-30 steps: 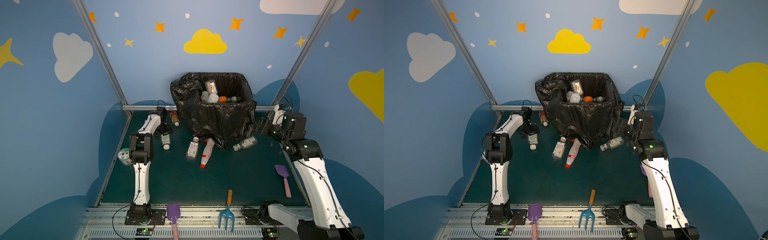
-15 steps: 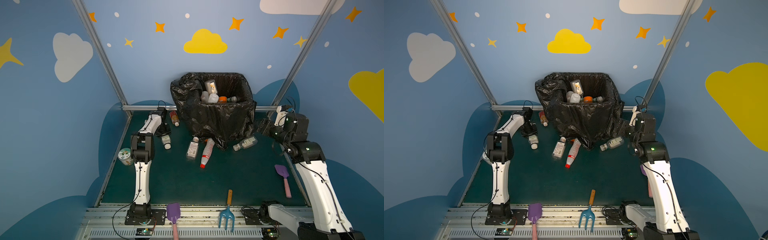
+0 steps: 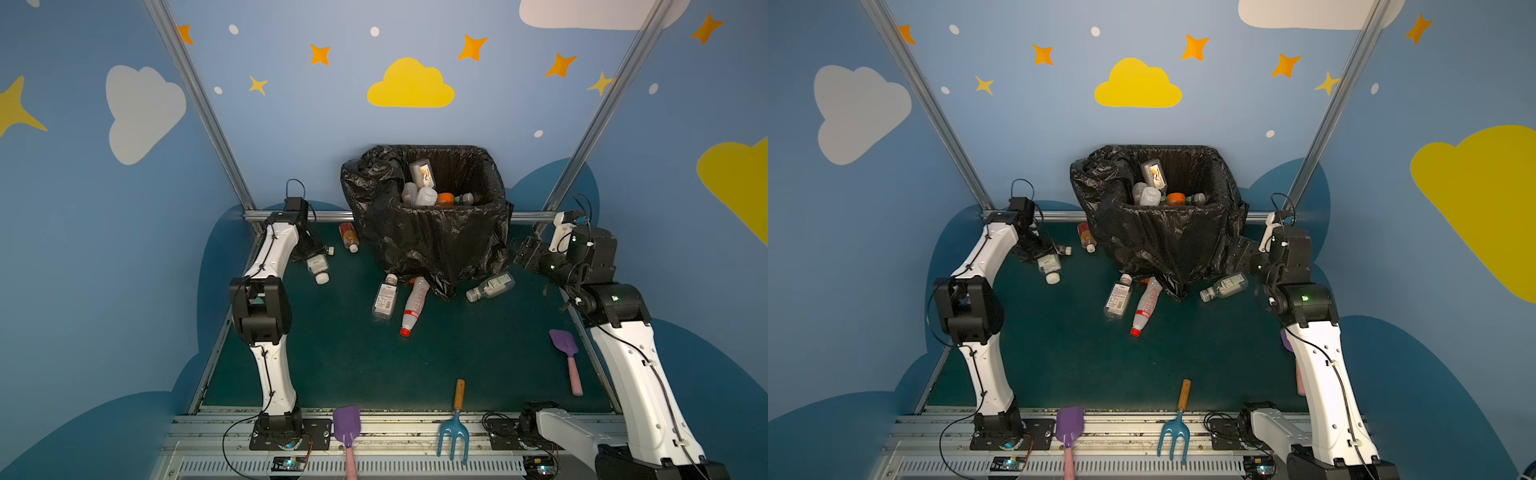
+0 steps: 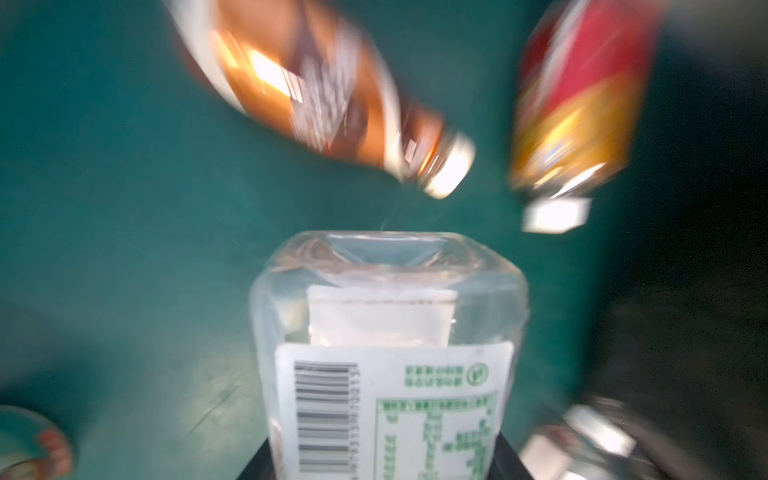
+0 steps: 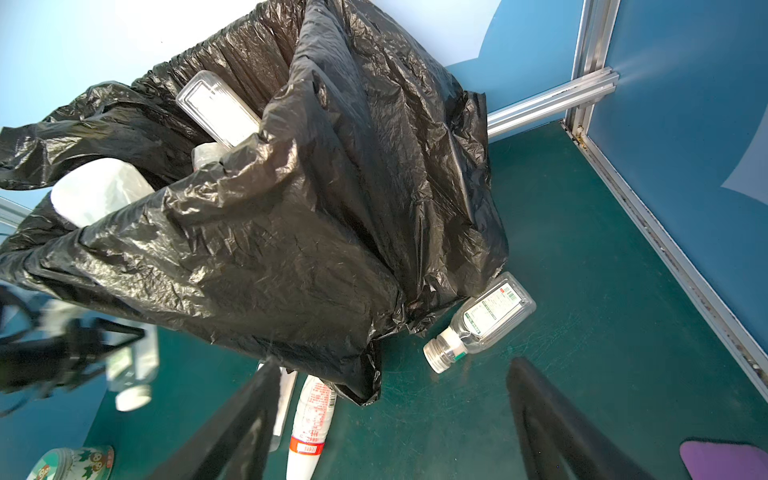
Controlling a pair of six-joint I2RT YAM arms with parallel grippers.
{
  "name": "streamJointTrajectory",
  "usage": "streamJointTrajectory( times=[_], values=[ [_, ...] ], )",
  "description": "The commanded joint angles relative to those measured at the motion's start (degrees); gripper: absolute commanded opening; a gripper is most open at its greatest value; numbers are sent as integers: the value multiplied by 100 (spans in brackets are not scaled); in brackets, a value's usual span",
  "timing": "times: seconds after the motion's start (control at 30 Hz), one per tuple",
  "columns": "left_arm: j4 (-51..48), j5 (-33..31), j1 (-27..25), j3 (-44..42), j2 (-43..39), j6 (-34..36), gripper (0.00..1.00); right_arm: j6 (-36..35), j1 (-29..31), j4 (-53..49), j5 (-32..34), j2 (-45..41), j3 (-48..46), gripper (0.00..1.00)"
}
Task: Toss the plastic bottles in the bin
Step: 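Close the left gripper on the clear white-cap green-print bottle, then lift the white-cap bottle with the left gripper over the bin and release it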
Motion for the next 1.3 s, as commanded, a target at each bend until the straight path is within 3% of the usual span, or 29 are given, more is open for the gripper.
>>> streamJointTrajectory(
  times=[0.0,0.17,0.37,0.5,0.67,0.8,0.93,0.97,1.03,1.1,1.17,1.27],
  values=[
    [217,317,119,157,-614,-140,48,116,-20,157,-98,40,2,84],
    [1003,856,168,124,-1507,-311,48,181,-20,224,-217,94,-24,84],
    [3177,1349,113,-732,-2865,-675,48,233,-19,337,-376,89,-139,84],
    [4561,1503,-214,-1276,-3607,-591,48,287,-11,382,-450,100,-193,83],
    [5491,1493,-991,-1358,-3871,-104,49,339,-2,449,-553,191,-171,83],
    [5434,1752,-1549,-523,-3217,98,49,363,7,506,-698,300,-91,84],
    [5467,2200,-2076,961,-1742,-156,49,382,7,517,-763,404,-22,83],
    [5302,2335,-2200,1596,-1174,-265,53,383,7,518,-773,435,-1,83],
    [4110,2538,-2502,4129,562,-267,98,356,7,479,-798,503,95,83],
    [3408,2213,-2642,6701,2215,-478,100,307,-1,399,-803,564,189,84],
    [4481,2332,-2563,5760,2078,-1213,100,272,-8,300,-817,608,295,83],
    [4316,2232,-2573,4938,1521,-813,100,273,-10,261,-847,584,357,84]
  ],
)
